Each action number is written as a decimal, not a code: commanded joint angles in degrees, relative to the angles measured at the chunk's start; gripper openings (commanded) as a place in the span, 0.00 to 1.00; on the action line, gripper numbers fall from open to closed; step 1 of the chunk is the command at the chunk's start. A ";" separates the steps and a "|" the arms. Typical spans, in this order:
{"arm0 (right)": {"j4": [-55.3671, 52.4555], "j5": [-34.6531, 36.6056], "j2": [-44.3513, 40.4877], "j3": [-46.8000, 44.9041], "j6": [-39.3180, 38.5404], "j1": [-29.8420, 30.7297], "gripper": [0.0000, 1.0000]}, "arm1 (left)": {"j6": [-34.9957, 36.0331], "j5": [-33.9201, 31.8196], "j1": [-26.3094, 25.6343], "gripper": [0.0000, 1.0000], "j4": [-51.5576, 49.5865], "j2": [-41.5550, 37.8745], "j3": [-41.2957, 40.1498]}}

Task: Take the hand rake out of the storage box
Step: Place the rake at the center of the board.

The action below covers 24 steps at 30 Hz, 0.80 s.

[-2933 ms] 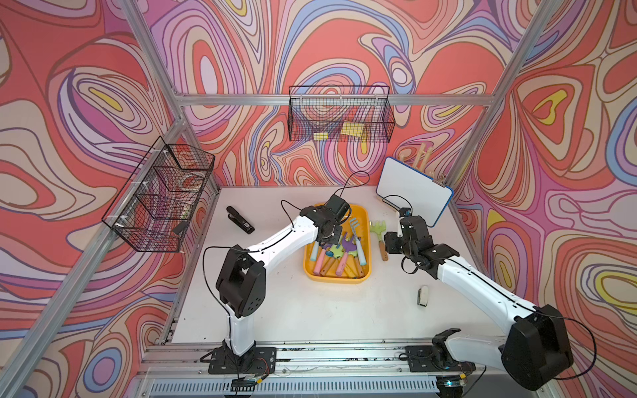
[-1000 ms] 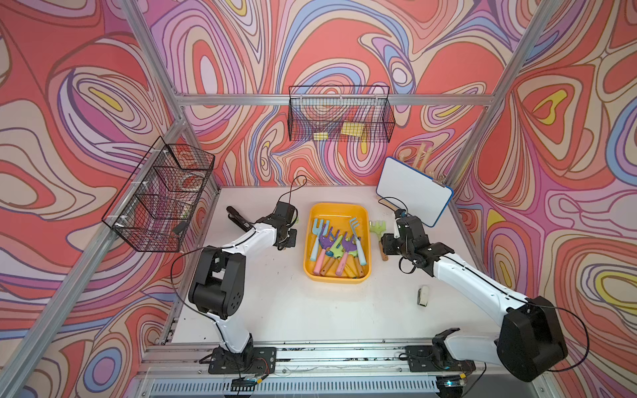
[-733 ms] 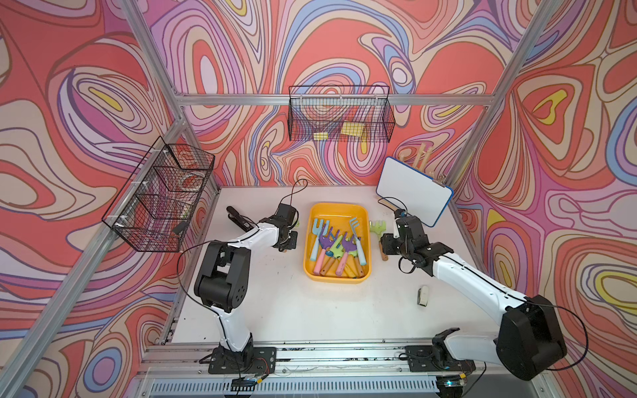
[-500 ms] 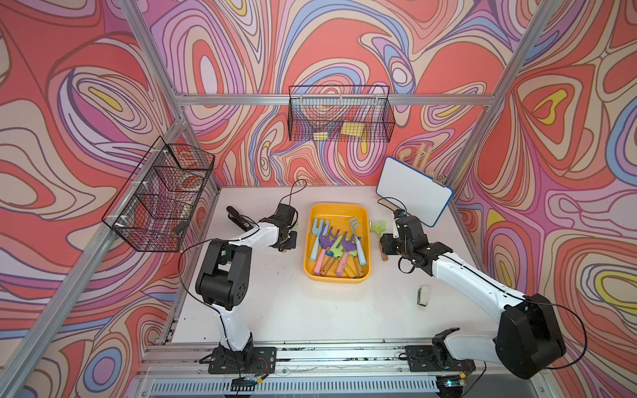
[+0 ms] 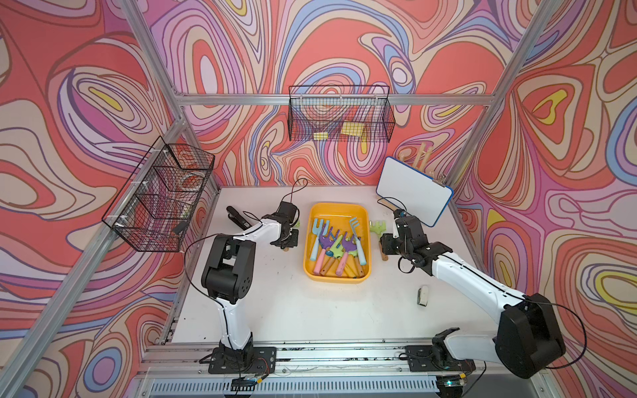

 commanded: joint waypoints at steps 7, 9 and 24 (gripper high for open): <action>0.64 -0.76 1.66 1.89 -0.58 -0.21 0.50 | -0.50 0.58 0.66 0.38 -5.48 2.44 3.51; 0.62 -0.88 1.85 2.07 -0.58 -0.25 0.50 | -0.40 0.56 0.70 0.41 -6.47 2.85 3.99; -1.52 -4.86 4.53 5.40 -2.32 -0.23 0.51 | -0.35 6.19 0.67 0.69 0.62 -13.71 -4.65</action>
